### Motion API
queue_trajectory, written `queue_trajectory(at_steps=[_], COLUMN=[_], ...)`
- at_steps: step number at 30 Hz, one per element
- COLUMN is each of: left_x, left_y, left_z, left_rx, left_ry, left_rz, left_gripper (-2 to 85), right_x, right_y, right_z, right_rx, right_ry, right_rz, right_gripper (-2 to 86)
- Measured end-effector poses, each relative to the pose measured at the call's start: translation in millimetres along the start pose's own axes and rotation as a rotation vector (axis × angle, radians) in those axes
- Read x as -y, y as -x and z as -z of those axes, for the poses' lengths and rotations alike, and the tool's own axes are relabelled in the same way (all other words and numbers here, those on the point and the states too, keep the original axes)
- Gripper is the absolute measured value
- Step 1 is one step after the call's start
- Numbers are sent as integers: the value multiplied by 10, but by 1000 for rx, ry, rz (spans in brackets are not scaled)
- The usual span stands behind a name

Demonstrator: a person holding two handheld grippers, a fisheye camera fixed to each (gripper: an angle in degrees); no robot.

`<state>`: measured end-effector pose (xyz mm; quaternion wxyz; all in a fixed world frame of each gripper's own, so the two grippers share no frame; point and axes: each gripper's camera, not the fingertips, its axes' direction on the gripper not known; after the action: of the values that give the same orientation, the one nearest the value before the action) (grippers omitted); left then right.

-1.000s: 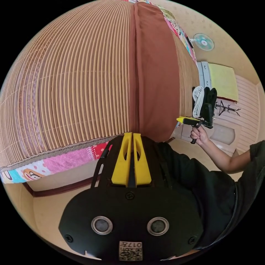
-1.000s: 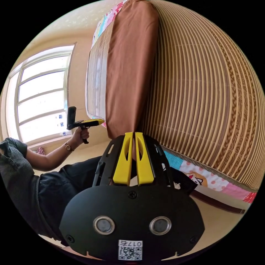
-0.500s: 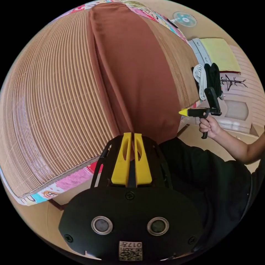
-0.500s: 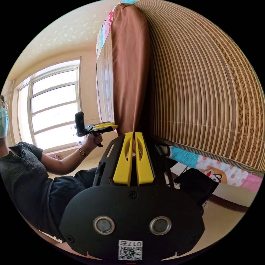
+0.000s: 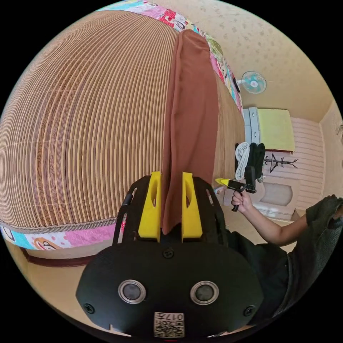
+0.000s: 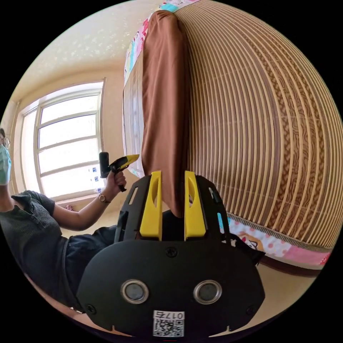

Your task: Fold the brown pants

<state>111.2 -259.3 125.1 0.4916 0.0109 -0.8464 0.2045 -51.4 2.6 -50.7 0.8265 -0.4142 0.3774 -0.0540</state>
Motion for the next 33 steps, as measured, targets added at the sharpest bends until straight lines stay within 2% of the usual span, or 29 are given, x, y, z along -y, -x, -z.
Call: queue_trajectory(at_steps=[4, 7, 11, 12, 14, 17, 20, 22, 23, 26, 28, 31, 33], left_x=[732, 1363, 1914, 2036, 2130, 2065, 1876, 1699, 1660, 1561, 1578, 1584, 1500], left_y=[25, -194, -407, -429, -462, -531, -626, -801, -846, -947, -843, -623, -639], left_z=[-102, -315, -547, -613, -658, -538, -308, -182, -170, -235, -374, -465, -448], left_rx=[-96, -2, 46, 90, 85, -30, -262, -317, -304, -107, -21, 32, 76], left_ry=[-80, -48, 5, 40, 83, 42, -43, -72, -74, -71, -77, -119, -166], left_rz=[-16, -105, -120, -82, -69, -109, -143, -177, -178, -85, 6, 137, 131], left_gripper=[149, 150, 83, 51, 43, 37, 35, 36, 36, 38, 36, 62, 88], right_x=[654, 1234, 1868, 1923, 2016, 1875, 1649, 1490, 1400, 1274, 1249, 1257, 1217], right_y=[-283, -305, -61, -53, -95, -113, 112, 296, 379, 366, 221, 50, 37], right_z=[338, 395, 208, 187, 217, 420, 670, 840, 914, 920, 836, 681, 638], right_rx=[172, 277, 138, 153, 275, 389, 527, 503, 429, 211, 150, 203, 233], right_ry=[-90, -119, -21, -18, -72, -193, -249, -273, -272, -215, -182, -164, -176], right_rz=[-10, 8, 78, 75, 20, -24, 40, 63, 51, -22, -94, -102, -80], right_gripper=[110, 105, 61, 56, 46, 34, 35, 43, 54, 104, 117, 121, 121])
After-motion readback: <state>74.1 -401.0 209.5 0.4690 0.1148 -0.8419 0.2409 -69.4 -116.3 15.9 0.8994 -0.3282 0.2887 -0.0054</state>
